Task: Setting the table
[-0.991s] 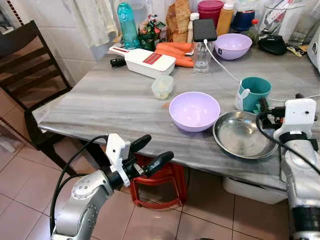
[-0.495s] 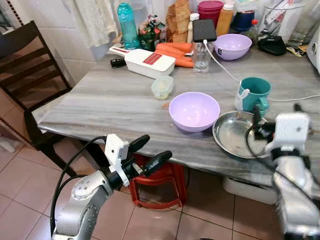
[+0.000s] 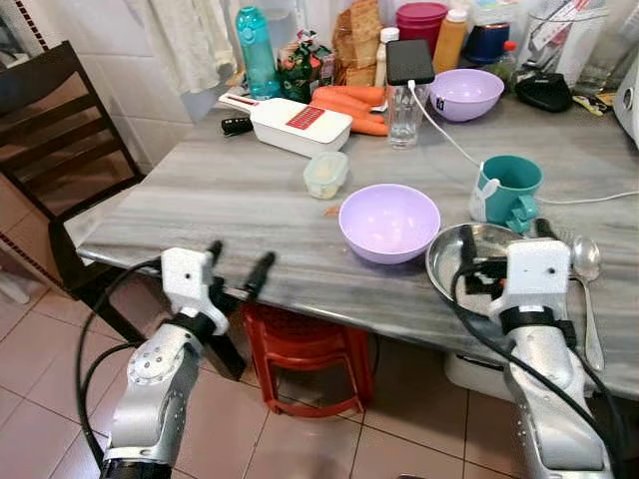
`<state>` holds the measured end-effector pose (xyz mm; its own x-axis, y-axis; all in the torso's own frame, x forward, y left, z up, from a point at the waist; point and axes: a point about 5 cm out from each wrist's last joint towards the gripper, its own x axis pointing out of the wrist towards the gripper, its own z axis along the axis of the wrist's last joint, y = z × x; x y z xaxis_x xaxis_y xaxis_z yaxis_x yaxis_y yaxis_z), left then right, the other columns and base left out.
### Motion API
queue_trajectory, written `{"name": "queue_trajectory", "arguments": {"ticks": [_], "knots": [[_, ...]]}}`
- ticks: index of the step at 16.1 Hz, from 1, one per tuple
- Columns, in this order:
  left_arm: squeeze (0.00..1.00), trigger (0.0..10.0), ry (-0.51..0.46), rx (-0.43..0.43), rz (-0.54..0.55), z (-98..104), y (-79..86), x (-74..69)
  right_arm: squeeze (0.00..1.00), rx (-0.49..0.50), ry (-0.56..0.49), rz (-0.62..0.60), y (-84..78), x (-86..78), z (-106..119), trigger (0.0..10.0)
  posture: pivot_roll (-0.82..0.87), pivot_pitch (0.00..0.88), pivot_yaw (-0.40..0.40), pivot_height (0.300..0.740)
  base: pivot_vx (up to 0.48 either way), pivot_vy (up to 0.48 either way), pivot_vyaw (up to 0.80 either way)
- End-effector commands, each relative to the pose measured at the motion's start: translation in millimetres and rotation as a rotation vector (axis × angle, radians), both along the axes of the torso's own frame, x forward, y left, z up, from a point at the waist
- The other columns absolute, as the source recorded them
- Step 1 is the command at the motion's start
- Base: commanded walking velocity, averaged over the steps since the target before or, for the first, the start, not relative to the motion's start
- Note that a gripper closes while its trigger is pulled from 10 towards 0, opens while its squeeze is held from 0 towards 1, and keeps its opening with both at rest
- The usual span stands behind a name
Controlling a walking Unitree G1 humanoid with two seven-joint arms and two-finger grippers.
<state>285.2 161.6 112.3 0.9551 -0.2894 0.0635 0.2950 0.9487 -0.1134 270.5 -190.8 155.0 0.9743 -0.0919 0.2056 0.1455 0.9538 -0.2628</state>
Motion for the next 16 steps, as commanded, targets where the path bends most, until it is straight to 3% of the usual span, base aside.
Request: {"name": "queue_trajectory", "arguments": {"ticks": [1,4,6,11,16], "knots": [[0.0,10.0,0.003,0.029,0.064,-4.5,6.1,-1.1,0.0,-0.015,-0.021,0.021,5.1,-1.3,6.3,10.0,-0.13,0.045,0.094,0.74,0.0,0.0,0.0],[0.0,10.0,-0.002,0.03,0.103,-5.4,3.9,0.5,0.0,-0.051,-0.037,0.039,7.8,-0.3,10.7,10.0,-0.13,0.044,0.092,0.74,0.0,0.0,0.53],[0.0,10.0,-0.019,0.025,0.202,1.0,10.8,8.7,0.0,-0.102,-0.059,0.071,13.6,0.0,15.5,10.0,-0.14,0.043,0.093,0.74,0.0,0.0,0.8],[0.0,10.0,-0.023,0.133,0.335,1.1,24.2,16.9,0.0,-0.111,-0.067,0.143,27.6,1.5,17.0,10.0,-0.14,0.039,0.096,0.74,0.0,0.0,0.8],[0.0,10.0,-0.019,0.155,0.389,-4.3,26.1,17.2,0.0,-0.107,-0.06,0.179,33.7,3.1,15.8,10.0,-0.13,0.038,0.096,0.74,0.0,0.0,0.8]]}}
